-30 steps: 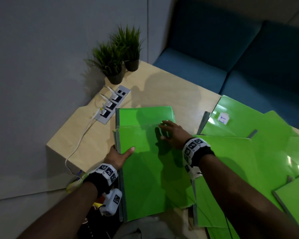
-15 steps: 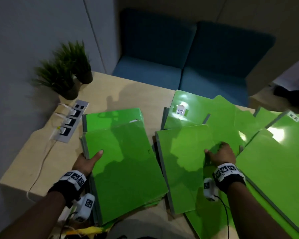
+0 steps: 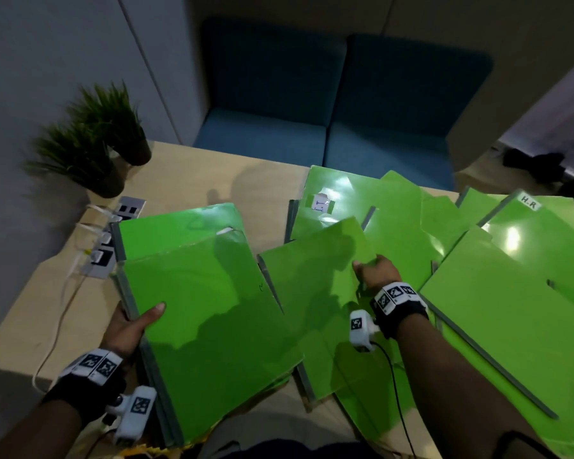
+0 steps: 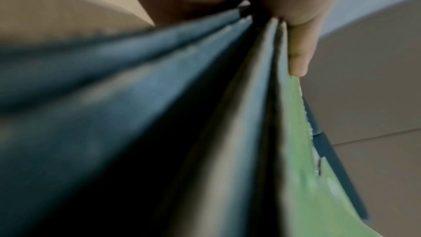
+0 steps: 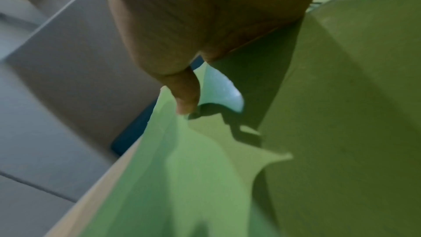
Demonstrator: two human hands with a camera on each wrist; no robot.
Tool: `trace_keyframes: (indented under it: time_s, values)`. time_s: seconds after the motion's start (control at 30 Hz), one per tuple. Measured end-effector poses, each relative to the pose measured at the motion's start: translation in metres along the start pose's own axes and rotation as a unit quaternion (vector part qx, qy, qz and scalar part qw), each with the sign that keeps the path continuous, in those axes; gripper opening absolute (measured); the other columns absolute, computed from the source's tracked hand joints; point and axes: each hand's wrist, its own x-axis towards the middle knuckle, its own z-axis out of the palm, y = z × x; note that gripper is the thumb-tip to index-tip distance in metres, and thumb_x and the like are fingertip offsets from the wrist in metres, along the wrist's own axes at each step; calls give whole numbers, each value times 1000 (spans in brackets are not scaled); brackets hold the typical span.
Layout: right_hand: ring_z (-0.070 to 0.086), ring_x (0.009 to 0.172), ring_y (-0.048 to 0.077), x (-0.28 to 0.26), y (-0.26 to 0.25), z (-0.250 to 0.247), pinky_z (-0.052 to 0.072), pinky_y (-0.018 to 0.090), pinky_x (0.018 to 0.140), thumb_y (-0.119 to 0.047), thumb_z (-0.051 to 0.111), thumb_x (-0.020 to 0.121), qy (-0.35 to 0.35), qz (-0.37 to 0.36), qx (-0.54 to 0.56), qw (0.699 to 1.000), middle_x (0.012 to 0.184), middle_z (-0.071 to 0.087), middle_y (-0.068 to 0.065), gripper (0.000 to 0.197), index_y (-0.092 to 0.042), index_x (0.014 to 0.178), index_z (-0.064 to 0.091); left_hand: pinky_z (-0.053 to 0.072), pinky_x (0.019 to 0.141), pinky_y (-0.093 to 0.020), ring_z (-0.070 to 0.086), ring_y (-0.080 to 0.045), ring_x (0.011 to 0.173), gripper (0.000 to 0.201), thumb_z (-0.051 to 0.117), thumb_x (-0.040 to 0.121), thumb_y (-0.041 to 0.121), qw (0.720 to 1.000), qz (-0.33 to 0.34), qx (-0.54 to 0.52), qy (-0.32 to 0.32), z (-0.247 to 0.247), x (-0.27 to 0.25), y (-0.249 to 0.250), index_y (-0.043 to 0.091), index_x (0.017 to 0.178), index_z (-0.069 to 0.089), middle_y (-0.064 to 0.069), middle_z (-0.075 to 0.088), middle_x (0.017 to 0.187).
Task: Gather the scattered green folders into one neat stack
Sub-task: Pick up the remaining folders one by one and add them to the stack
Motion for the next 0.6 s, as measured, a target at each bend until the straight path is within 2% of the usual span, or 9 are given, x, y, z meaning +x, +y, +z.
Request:
trace_keyframes:
  time_s: [0.03,0.1,0.17,0.23,0.33,0.4,0.47,0.5,0.6]
  values:
    - [65,92,30,-2,-6,-3,52,34,83,-38,63,89,7,-20,22,1000,119,65,15,55,-6,132,51,48,95,-55,66,-29,106,66,86,61,36,1000,13,-10,-1,-1,-6,5,23,121,61,-7,68,117]
    - [67,93,31,-4,-17,-17,53,36,84,-31,62,90,13,-72,58,996,114,68,13,33,-10,115,60,56,81,-43,69,-21,94,37,72,81,15,1000,24,-17,8,-3,-21,21,21,115,62,-8,68,111]
    - [64,107,33,-6,-20,-41,49,36,90,-30,62,91,34,-112,86,989,121,65,16,37,-6,120,59,58,60,-31,70,-18,87,21,61,90,6,998,43,-37,14,-8,-32,39,23,103,63,3,73,92]
    - [56,121,34,-3,-19,-74,44,42,104,-30,64,91,78,-107,144,981,135,56,17,55,-3,136,48,54,45,-25,70,-16,72,11,61,90,17,997,44,-58,23,-10,-43,60,18,101,61,12,71,64]
    - [65,105,29,10,-4,-130,49,44,99,-29,73,79,107,-114,259,953,123,65,15,54,-8,126,57,46,41,-25,49,-11,32,45,70,78,49,997,48,-65,9,-9,-40,90,14,103,57,7,48,39]
    - [68,91,18,12,12,-162,54,36,92,-32,76,70,153,-100,321,929,115,68,10,61,-14,125,57,45,51,-39,45,-11,41,62,76,62,66,998,44,-50,3,5,-35,105,23,103,60,1,45,45]
    - [69,73,5,16,33,-191,58,22,72,-23,74,78,189,-103,342,915,99,70,3,47,-15,122,58,46,56,-46,52,-18,47,58,77,65,60,995,60,-74,-15,37,-31,113,26,109,60,-1,58,52]
    - [69,70,5,19,45,-204,56,21,65,-19,71,82,202,-103,339,913,95,69,2,40,-15,120,59,49,61,-49,59,-21,53,57,78,67,56,993,70,-91,-31,55,-27,113,26,113,60,2,66,63]
    - [64,73,18,28,87,-237,52,29,66,-19,70,85,201,-92,295,929,102,70,11,44,-16,128,58,47,81,-59,71,-26,81,68,83,61,52,987,97,-88,-94,123,-31,111,35,123,60,2,75,100]
